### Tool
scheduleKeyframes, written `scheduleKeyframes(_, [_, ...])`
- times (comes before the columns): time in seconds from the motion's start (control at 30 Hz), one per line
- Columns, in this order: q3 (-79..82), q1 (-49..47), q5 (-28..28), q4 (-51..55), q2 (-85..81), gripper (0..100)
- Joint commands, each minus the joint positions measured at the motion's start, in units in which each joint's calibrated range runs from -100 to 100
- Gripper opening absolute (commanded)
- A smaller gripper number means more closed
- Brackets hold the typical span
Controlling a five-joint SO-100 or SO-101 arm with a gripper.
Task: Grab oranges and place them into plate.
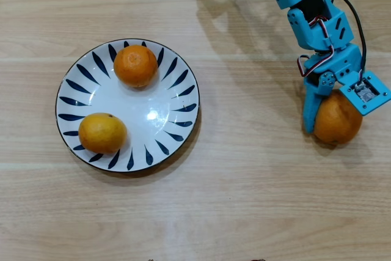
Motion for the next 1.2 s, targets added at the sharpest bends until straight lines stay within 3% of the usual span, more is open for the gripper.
scheduleKeyframes(0.0, [-0.25, 3.33, 4.21, 2.69, -9.30, 30])
scheduleKeyframes(0.37, [13.69, 20.75, 17.33, 28.65, -37.28, 30])
scheduleKeyframes(0.47, [16.59, 30.03, 22.40, 36.56, -44.46, 30])
scheduleKeyframes(0.73, [19.94, 40.75, 30.45, 36.99, -45.73, 30])
scheduleKeyframes(1.07, [22.93, 42.28, 30.61, 36.73, -45.56, 30])
scheduleKeyframes(1.17, [22.93, 41.56, 30.55, 36.73, -45.56, 35])
